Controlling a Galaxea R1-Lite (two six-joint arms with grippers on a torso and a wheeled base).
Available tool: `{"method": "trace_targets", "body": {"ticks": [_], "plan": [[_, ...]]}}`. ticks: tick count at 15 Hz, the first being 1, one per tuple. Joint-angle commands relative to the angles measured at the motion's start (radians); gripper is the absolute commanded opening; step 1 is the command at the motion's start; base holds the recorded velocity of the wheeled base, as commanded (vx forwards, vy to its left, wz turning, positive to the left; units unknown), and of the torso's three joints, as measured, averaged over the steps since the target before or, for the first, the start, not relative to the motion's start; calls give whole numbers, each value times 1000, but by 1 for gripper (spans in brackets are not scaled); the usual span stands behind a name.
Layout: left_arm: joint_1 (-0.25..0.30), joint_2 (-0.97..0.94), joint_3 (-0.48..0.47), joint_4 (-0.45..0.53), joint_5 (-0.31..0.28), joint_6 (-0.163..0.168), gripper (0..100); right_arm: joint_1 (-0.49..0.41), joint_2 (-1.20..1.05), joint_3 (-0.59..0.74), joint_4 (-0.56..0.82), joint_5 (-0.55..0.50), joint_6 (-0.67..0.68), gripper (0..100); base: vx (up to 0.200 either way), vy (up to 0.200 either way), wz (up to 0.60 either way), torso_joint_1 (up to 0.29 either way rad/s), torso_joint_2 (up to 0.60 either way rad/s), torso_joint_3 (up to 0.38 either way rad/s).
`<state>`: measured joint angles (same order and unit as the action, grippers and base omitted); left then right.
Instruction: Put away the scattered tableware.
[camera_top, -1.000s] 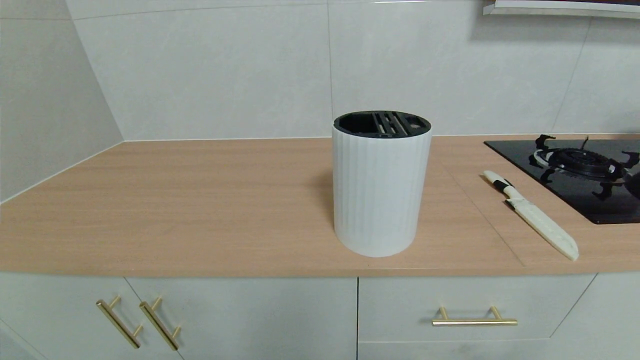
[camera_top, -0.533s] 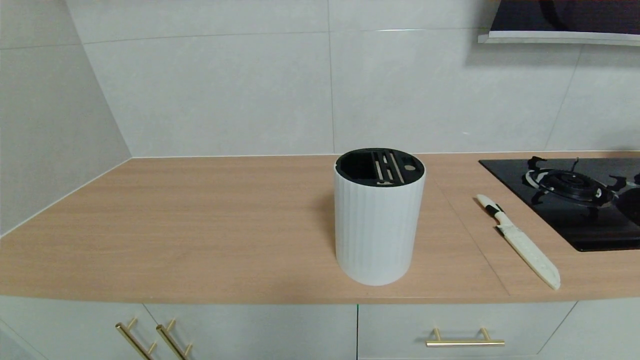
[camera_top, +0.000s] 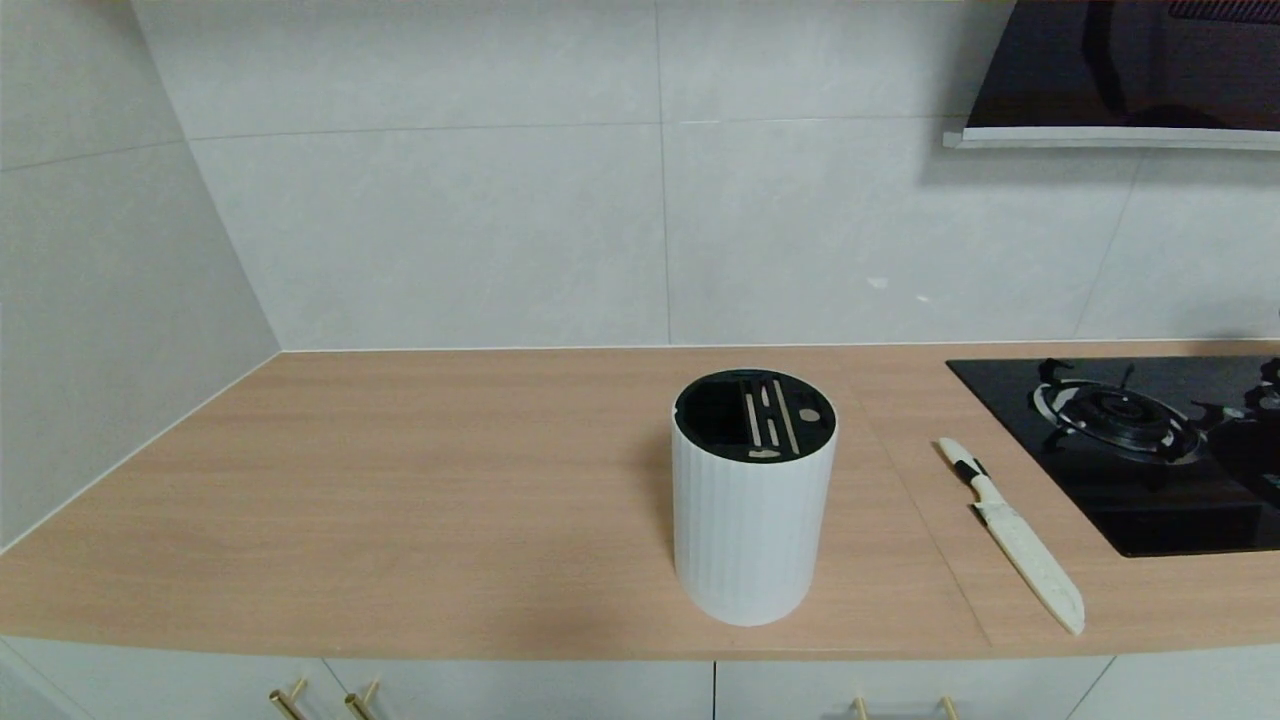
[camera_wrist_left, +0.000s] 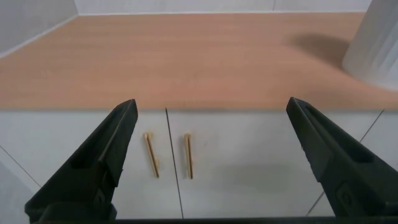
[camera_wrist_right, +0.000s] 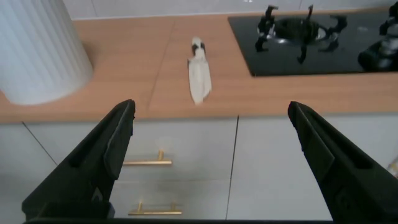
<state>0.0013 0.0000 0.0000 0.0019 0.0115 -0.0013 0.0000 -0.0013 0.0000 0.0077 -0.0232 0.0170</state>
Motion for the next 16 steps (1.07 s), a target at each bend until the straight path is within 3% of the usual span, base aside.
{"method": "trace_targets", "body": {"ticks": [1, 9, 16], "plan": [[0, 2, 0, 0, 1, 0, 100, 0, 1, 0, 0, 0, 0, 100, 0, 0, 0, 276, -588, -300], [0, 2, 0, 0, 1, 0, 100, 0, 1, 0, -2, 0, 0, 100, 0, 0, 0, 247, -499, -262], [0, 2, 0, 0, 1, 0, 100, 0, 1, 0, 0, 0, 1, 100, 0, 0, 0, 19, -42, -20]]}}
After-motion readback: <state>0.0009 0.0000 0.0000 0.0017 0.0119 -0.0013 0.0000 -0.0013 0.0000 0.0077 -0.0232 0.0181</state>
